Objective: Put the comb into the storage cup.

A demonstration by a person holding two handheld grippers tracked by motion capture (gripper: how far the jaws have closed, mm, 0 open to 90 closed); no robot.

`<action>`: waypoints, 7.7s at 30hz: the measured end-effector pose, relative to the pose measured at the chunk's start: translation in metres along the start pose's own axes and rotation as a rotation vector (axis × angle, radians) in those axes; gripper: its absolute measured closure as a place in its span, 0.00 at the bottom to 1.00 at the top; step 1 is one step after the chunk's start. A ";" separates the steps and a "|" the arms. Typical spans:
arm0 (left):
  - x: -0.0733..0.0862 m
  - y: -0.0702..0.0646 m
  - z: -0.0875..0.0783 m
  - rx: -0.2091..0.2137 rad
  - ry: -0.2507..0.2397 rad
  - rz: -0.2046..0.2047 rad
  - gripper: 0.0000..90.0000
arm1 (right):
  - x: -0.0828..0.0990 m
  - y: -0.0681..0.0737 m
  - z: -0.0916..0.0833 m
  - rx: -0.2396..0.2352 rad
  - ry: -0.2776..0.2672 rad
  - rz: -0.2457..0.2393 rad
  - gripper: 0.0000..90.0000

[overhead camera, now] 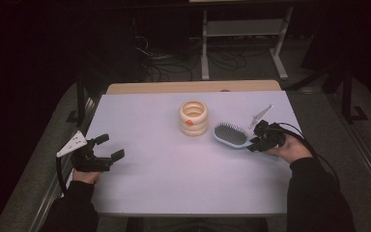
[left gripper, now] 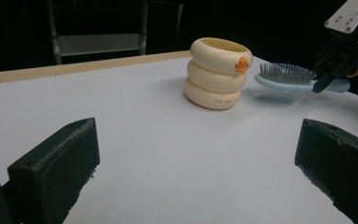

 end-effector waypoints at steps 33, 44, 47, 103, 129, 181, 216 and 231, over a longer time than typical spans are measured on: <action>-0.001 -0.001 0.000 0.002 -0.003 -0.002 0.00 | -0.045 0.021 -0.075 0.027 -0.164 -0.018 0.76; -0.001 0.000 -0.001 -0.001 -0.003 -0.005 0.00 | -0.068 0.037 -0.096 0.029 -0.198 -0.057 0.76; -0.001 0.000 0.000 0.000 -0.001 -0.003 0.00 | -0.073 0.042 -0.099 0.022 -0.213 -0.064 0.76; -0.062 -0.018 0.041 0.072 -0.039 -0.025 0.00 | -0.144 0.106 -0.092 -0.052 -0.338 -0.160 0.76; -0.114 -0.050 0.078 0.158 -0.082 -0.013 0.00 | -0.161 0.125 -0.080 -0.055 -0.353 -0.184 0.76; -0.160 -0.050 0.113 0.159 -0.162 -0.272 0.41 | -0.188 0.145 -0.054 -0.039 -0.442 -0.186 0.76; -0.211 -0.078 0.132 0.183 -0.054 0.024 0.62 | -0.179 0.111 -0.047 -0.142 -0.425 0.095 0.12; -0.234 -0.071 0.135 0.181 -0.048 0.071 0.62 | -0.148 0.076 -0.061 -0.138 -0.476 0.193 0.00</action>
Point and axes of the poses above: each handheld gripper's, and its own axes: z roughly forward along the jaws, x roughly out of its underside, y roughly to its left, the point moved 10 cm from there along z, roughly forward along the jaws, and after that the axes turned 13 degrees about z, right-handed, at the moved point
